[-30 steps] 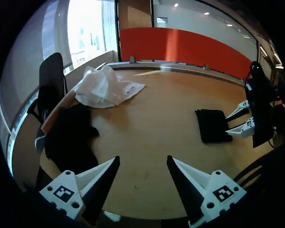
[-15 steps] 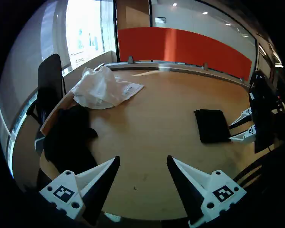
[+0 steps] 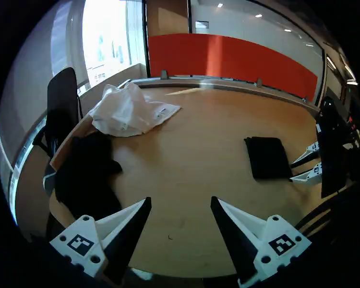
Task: Fold towel
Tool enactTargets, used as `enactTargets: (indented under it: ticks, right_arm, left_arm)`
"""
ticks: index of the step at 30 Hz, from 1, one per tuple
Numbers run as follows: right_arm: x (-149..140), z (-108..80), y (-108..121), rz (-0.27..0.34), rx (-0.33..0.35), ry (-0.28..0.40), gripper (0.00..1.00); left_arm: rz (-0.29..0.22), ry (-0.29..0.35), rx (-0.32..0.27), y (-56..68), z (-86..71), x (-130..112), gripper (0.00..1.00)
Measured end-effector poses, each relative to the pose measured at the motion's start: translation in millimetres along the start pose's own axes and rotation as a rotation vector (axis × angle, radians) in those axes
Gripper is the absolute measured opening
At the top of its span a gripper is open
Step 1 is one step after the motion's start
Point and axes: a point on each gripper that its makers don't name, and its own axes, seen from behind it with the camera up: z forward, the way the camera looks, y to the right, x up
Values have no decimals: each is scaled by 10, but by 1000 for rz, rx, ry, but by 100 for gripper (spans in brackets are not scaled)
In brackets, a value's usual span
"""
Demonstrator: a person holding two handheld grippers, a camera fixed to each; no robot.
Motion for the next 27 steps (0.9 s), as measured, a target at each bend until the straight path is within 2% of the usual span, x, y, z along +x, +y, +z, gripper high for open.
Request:
enactTargets:
  ticks: [8,14,21,27]
  right_arm:
    - [-39,46,-17,21,-10,-4,40]
    - [-51,64,-22,38,-10,-1,29]
    - [-67,68,-14,51,-19,2,23]
    - [-74,61,43,63,-40,4,7]
  left_arm:
    - [1,-1,-3,11,2,-3,92]
    - [9,-1,-6,22,1,-1,92]
    - [13,1,-10,39,2,14,92]
    - [16,2,-12,42,1,29,92]
